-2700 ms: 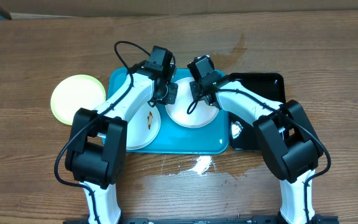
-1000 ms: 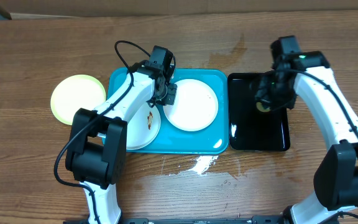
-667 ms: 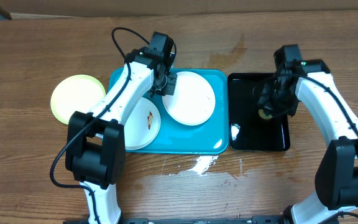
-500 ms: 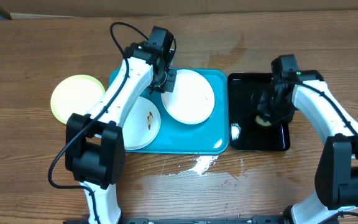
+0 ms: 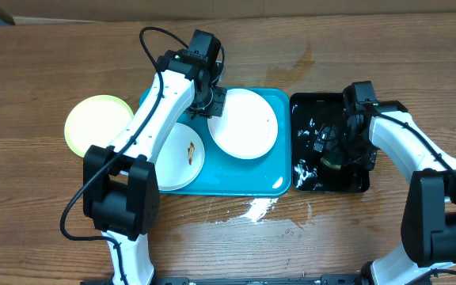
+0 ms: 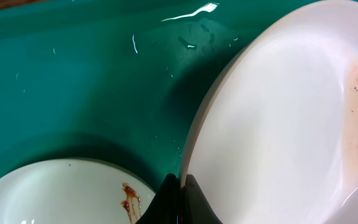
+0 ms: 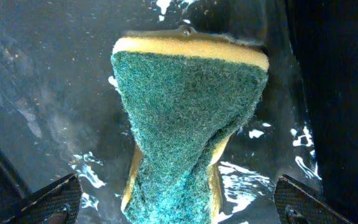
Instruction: Clean dirty plates on tray and stack at the side
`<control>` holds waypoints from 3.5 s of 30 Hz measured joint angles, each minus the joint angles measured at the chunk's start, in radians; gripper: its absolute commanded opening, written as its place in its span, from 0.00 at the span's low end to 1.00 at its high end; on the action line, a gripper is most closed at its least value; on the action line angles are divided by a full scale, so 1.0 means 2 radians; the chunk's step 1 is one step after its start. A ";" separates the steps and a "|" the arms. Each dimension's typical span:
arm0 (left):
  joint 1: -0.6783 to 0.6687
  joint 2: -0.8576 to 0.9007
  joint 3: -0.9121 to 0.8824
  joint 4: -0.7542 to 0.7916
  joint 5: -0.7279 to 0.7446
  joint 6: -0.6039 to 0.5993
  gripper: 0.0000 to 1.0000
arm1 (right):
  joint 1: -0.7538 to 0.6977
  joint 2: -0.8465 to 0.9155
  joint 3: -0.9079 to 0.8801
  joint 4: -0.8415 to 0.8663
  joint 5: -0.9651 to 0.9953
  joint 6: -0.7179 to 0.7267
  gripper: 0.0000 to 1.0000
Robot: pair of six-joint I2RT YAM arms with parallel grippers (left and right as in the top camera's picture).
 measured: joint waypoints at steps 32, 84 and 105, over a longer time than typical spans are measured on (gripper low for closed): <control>-0.086 0.000 0.106 0.027 -0.051 -0.014 0.04 | 0.000 0.000 0.000 0.000 0.000 0.002 1.00; -0.218 0.043 0.106 0.290 -0.294 0.110 0.04 | 0.000 0.000 0.000 0.008 0.000 0.002 1.00; -0.246 0.043 0.106 0.326 -0.367 0.143 0.04 | 0.000 0.000 0.000 0.007 0.000 0.002 1.00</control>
